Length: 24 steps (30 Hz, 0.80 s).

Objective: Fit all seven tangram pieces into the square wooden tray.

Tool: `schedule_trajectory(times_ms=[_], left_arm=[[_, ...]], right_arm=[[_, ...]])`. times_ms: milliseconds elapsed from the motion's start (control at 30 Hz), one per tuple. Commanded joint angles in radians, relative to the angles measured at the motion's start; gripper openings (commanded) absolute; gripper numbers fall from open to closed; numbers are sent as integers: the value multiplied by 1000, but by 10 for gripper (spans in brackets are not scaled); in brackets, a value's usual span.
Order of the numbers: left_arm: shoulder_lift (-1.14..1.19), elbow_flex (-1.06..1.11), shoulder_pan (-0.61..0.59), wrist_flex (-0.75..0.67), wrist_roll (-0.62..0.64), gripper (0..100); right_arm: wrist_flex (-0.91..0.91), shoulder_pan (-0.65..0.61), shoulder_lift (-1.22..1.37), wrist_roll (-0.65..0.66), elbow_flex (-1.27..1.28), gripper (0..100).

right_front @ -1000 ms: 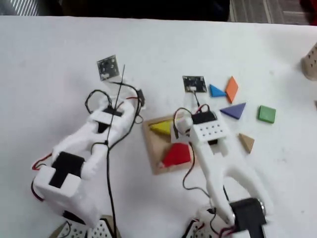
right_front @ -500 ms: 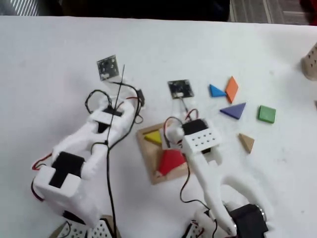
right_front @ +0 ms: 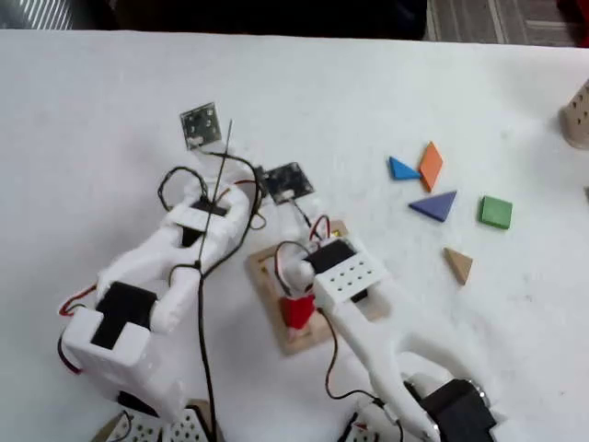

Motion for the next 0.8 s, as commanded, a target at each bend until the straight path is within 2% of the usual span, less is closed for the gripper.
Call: schedule_trajectory(times_ms=[0, 133, 333, 433, 533, 667, 767], left_arm=[[-33, -46, -15, -15, 0, 24], [-70, -37, -31, -15, 0, 24], [-81, -37, -50, -15, 0, 24], [-81, -41, -59, -15, 0, 24], [-87, -37, -56, -15, 0, 24], [-160, 3, -25, 54, -5, 24], [-263, 98, 47, 68, -123, 24]], right_arm=[[4, -47, -39, 15, -11, 295], [82, -24, -39, 15, -77, 295], [280, 140, -39, 15, -207, 286], [329, 246, -39, 15, -222, 194], [341, 343, -38, 26, -212, 27], [366, 456, -65, 103, -198, 15], [363, 561, -127, 107, -152, 19]])
